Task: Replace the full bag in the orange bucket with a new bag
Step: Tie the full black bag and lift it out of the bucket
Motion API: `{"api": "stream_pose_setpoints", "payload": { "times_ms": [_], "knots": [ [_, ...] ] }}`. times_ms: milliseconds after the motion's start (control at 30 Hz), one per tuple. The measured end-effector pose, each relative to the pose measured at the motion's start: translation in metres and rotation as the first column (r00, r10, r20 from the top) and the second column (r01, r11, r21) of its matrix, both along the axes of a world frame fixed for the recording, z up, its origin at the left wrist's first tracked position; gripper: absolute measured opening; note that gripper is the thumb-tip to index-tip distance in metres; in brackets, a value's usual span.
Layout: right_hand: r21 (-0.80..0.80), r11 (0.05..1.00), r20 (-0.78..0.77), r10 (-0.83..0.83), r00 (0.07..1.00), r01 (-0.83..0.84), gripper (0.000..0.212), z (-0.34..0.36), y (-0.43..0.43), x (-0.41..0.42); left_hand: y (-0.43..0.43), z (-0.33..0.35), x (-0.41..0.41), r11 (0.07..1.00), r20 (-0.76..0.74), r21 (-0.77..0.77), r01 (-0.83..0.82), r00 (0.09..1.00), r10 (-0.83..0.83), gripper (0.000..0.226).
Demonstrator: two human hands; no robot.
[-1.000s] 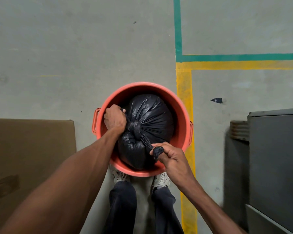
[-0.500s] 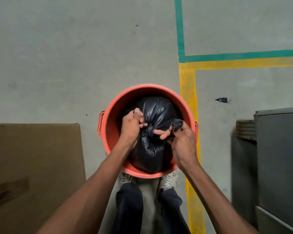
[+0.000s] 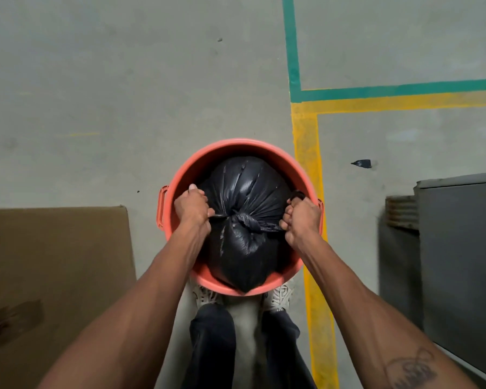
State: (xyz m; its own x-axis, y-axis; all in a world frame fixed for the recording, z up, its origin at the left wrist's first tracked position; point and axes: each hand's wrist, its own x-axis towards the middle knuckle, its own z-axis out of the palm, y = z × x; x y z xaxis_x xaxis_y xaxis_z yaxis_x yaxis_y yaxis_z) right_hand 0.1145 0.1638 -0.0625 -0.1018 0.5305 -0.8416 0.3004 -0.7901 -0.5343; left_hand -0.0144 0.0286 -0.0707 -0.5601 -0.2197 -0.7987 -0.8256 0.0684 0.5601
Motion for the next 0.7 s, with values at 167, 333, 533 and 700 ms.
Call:
{"api": "stream_pose_setpoints", "payload": {
  "times_ms": [167,333,533,700],
  "knots": [
    [0.034,0.999,0.065,-0.018,0.998,0.016,0.029,-0.006,0.006,0.006,-0.007,-0.004,0.003,0.997,0.037,-0.022,-0.068,0.997,0.069,0.036],
    [0.232,0.927,0.155,0.263,0.952,-0.293,0.023,0.002,0.011,0.0,-0.006,0.004,0.01,0.995,-0.02,0.082,0.053,0.998,-0.051,0.034],
    [0.367,0.55,0.168,0.754,0.636,-0.75,0.024,0.023,0.004,0.004,-0.02,0.03,0.022,0.9,-0.114,0.095,0.425,0.903,-0.414,0.028],
    [0.272,0.531,0.347,0.724,0.597,-0.802,0.014,0.02,-0.001,0.013,-0.029,0.037,0.059,0.688,-0.041,-0.185,0.702,0.694,-0.719,0.088]
  ]
}}
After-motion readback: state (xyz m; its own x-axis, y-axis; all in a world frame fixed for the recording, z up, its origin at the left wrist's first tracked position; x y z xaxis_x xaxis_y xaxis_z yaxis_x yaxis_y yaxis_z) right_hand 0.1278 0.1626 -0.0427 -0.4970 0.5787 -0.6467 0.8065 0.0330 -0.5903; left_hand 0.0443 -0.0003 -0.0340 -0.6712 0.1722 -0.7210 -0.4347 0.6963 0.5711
